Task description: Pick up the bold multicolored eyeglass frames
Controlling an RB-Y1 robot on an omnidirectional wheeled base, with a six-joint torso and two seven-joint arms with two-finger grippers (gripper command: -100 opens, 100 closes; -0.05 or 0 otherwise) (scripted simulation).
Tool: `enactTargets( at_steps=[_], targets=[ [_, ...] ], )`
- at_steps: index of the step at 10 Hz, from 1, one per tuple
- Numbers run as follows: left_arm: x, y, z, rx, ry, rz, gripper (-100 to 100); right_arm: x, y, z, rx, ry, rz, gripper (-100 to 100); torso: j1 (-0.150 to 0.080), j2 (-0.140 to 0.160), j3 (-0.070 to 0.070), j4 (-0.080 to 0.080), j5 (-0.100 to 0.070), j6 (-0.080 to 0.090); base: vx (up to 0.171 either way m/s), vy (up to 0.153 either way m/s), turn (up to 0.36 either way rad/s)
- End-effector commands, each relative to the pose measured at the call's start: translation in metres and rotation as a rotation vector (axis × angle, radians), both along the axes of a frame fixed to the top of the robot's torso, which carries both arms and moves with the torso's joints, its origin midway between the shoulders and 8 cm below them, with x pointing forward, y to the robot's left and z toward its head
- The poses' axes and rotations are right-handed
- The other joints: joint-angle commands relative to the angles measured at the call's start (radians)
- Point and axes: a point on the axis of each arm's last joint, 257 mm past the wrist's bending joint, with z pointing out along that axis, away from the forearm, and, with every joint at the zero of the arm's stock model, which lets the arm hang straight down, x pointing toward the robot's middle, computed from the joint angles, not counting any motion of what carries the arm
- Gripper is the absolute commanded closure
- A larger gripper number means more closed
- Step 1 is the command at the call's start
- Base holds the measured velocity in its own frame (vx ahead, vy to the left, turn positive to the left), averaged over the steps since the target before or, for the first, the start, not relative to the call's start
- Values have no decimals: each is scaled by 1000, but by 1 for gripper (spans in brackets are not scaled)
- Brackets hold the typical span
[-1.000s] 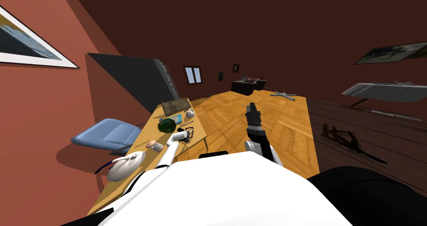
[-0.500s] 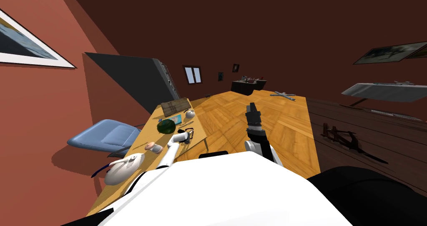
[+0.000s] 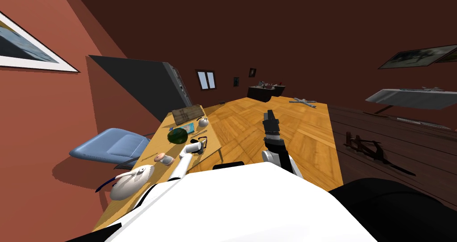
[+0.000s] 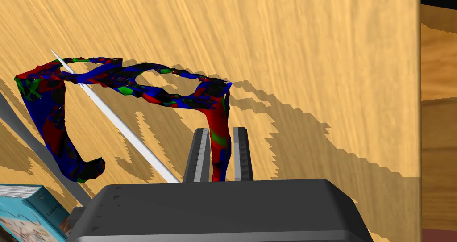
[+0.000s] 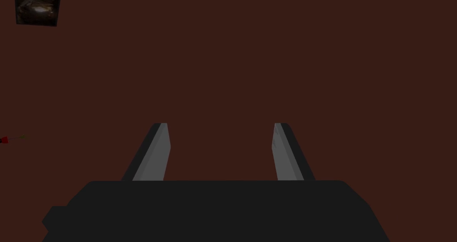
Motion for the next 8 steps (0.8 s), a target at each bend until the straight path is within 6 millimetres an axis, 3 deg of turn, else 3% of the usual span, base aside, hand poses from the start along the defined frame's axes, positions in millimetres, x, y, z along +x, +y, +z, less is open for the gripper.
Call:
enactTargets(
  at_steps=[1,2,3,4,7,8],
  targets=[
    [0,0,0,0,0,0,100,0,0,0,0,0,0,0,0,0,0,0,0,0,0,0,0],
    [0,0,0,0,0,0,100,0,0,0,0,0,0,0,0,0,0,0,0,0,0,0,0],
    [0,0,0,0,0,0,0,0,0,0,0,0,0,0,0,0,0,0,0,0,0,0,0],
    [5,2,9,0,-1,-2,100,0,0,0,0,0,0,0,0,0,0,0,0,0,-33,-17,14],
    [8,3,15,1,-4,-3,100,0,0,0,0,0,0,0,-2,4,2,1,-1,0,-36,-17,8],
    [8,4,15,0,-2,-3,0,0,0,0,0,0,0,0,-1,3,1,0,0,0,0,0,0]
  ],
)
